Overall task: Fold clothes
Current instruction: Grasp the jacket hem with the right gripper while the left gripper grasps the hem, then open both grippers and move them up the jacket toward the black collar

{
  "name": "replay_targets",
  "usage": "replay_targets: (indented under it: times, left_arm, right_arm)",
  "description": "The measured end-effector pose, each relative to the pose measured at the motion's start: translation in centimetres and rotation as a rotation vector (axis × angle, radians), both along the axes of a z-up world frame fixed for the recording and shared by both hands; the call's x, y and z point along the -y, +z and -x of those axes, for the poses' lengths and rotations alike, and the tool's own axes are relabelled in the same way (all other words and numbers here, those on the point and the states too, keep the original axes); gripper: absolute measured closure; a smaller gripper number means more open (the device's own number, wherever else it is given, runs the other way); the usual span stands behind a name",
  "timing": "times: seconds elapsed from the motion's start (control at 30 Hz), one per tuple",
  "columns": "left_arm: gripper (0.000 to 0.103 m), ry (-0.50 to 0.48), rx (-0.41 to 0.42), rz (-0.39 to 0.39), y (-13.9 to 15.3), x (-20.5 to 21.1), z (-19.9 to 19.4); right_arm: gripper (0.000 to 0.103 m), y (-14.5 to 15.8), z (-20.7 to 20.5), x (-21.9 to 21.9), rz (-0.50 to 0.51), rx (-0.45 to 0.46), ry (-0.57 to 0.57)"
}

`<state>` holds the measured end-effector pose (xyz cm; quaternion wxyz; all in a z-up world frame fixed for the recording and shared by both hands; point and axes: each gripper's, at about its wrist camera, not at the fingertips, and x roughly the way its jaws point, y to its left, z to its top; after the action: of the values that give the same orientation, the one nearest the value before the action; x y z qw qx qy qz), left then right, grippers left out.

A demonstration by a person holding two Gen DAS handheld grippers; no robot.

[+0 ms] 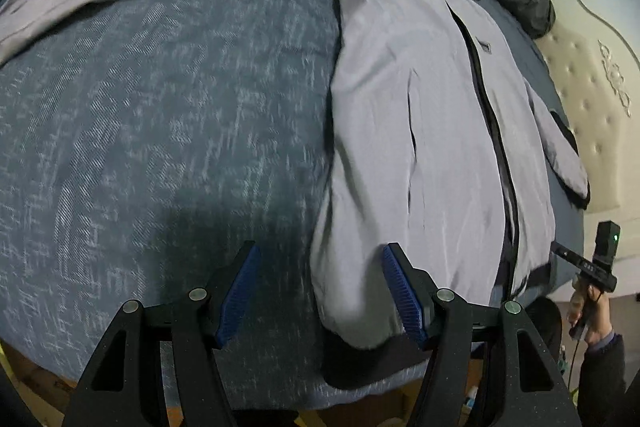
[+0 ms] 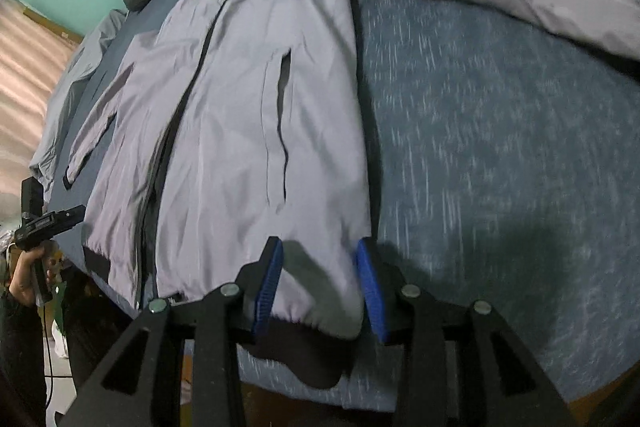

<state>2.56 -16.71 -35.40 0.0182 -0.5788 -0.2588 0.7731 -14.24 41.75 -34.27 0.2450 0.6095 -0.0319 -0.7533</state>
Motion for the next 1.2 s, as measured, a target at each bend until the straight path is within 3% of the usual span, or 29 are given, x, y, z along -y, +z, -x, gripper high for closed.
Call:
replay_targets:
  times: [0.1, 0.13, 0.17, 0.2, 0.23, 0.33, 0.47, 0.63, 0.9, 1.07, 1.13, 1.2]
  left_arm:
    - [0.037, 0.001, -0.003, -0.031, -0.5, -0.3, -0.4]
    - [0.045, 0.002, -0.004, -0.046, -0.7, -0.4, -0.6]
    - [0.054, 0.002, -0.005, -0.06, -0.9, -0.5, -0.7]
    - [0.077, 0.0, -0.008, -0.078, -1.0, -0.6, -0.9]
    - [0.091, -0.002, -0.016, -0.1, -1.0, -0.7, -1.1]
    - [0.097, -0.011, -0.042, -0.142, -0.2, -0.9, -1.6]
    - [0.098, -0.027, -0.073, -0.167, 1.2, -1.0, -2.4]
    - [0.098, -0.01, -0.011, -0.145, -0.6, -0.7, -2.3]
    - [0.097, -0.017, 0.01, -0.088, -1.0, -1.2, -1.8]
    - [0.077, 0.02, -0.024, -0.074, 0.4, -0.1, -1.7]
    - [0.063, 0.041, -0.05, -0.055, 1.6, 0.6, -1.5]
    - [0.059, 0.047, -0.081, -0.033, 2.9, 1.0, -1.1]
  right_arm:
    - [0.068, -0.6, -0.8, 0.3, 0.012, 0.021, 0.001]
    - [0.082, -0.5, -1.0, 0.4, 0.016, 0.02, 0.0]
    - [0.089, -0.3, -1.1, 0.4, 0.027, 0.023, -0.007]
    - [0.096, -0.2, -1.2, 0.4, 0.04, 0.026, -0.015]
    - [0.098, 0.0, -1.3, 0.3, 0.053, 0.029, -0.023]
    - [0.101, 0.5, -1.3, 0.2, 0.096, 0.073, -0.031]
    - [0.101, 1.2, -1.4, 0.1, 0.154, 0.134, -0.041]
    - [0.101, -1.3, -1.4, -0.1, 0.091, 0.176, -0.064]
    - [0.101, -1.4, -1.8, 2.1, -0.03, 0.102, 0.026]
    - [0.098, -0.3, -1.4, 1.6, -0.007, 0.058, -0.004]
    - [0.097, 0.5, -1.2, 1.3, -0.001, 0.033, -0.015]
    - [0.093, 1.4, -0.9, 1.2, -0.001, -0.003, -0.018]
